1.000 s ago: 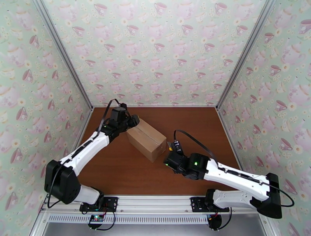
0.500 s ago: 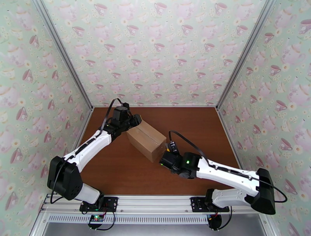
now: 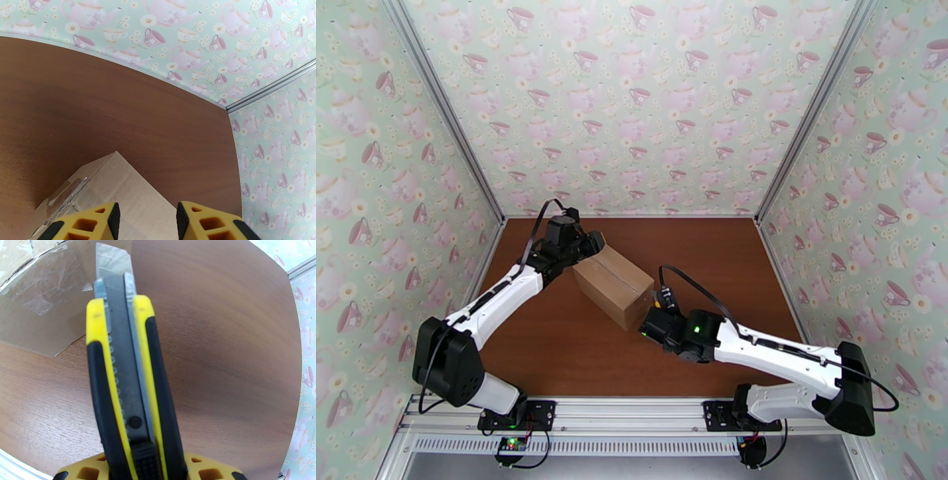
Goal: Unpack the express box
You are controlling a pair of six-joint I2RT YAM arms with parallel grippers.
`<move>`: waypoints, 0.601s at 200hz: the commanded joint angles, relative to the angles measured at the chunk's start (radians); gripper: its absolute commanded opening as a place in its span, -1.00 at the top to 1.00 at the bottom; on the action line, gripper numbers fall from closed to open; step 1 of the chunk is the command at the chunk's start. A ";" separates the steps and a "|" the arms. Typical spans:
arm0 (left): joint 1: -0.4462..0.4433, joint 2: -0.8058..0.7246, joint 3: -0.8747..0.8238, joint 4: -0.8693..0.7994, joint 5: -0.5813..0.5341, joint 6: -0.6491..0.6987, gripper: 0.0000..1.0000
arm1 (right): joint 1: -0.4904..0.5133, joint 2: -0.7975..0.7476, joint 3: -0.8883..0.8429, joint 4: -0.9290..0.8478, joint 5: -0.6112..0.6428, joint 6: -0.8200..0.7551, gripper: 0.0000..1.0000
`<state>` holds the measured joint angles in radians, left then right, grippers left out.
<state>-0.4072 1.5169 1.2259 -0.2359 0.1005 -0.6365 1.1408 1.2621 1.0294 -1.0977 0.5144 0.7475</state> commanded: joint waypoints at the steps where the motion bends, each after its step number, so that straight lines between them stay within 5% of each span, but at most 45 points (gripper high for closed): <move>1: -0.003 -0.008 -0.005 0.015 0.015 -0.007 0.11 | 0.008 -0.007 0.044 0.024 0.035 -0.014 1.00; 120: -0.003 -0.014 -0.011 0.023 0.015 -0.014 0.11 | 0.007 0.024 0.056 0.016 0.037 -0.020 1.00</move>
<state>-0.4076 1.5169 1.2259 -0.2268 0.1005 -0.6468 1.1408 1.2774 1.0542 -1.0897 0.5209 0.7441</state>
